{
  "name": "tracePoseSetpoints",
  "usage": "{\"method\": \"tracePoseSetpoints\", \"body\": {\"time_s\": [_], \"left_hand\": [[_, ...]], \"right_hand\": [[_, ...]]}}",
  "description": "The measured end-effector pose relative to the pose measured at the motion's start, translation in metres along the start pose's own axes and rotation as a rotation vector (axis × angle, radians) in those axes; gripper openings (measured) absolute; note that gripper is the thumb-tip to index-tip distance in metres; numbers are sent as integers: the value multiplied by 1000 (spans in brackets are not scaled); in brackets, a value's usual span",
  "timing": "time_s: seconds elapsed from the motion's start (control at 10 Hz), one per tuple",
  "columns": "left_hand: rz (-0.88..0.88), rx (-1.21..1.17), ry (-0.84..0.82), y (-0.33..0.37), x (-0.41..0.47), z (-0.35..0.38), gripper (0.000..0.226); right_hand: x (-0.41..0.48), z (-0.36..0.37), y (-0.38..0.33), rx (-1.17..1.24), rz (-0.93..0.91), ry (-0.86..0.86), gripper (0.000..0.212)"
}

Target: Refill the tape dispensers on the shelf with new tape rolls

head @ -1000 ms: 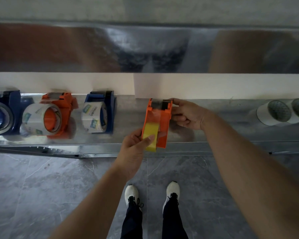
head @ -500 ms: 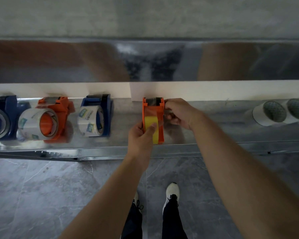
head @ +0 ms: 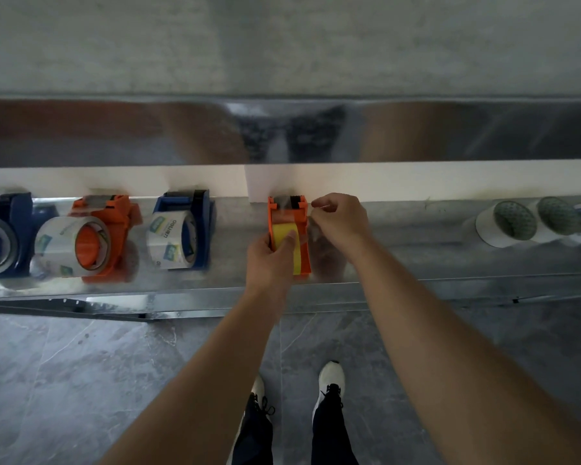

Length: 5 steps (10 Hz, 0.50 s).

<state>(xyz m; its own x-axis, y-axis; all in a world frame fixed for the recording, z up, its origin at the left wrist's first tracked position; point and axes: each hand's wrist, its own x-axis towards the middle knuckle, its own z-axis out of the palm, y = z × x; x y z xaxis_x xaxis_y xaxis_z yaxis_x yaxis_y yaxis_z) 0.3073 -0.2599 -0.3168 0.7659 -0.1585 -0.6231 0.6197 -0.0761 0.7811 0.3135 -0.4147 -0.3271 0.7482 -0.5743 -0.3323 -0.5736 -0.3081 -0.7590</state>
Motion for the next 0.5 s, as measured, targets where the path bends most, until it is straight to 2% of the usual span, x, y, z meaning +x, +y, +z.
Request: {"method": "tracePoseSetpoints", "body": {"time_s": [0.2, 0.3, 0.4, 0.5], "left_hand": [[2, 178, 53, 17, 2, -9, 26], [10, 223, 52, 31, -7, -17, 60], [79, 270, 29, 42, -17, -27, 74], [164, 306, 34, 54, -34, -36, 78]], "right_hand": [[-18, -3, 4, 30, -23, 27, 20], [-28, -2, -1, 52, -29, 15, 24], [-42, -3, -8, 70, -48, 40, 26], [-57, -3, -17, 82, -82, 110, 30]]}}
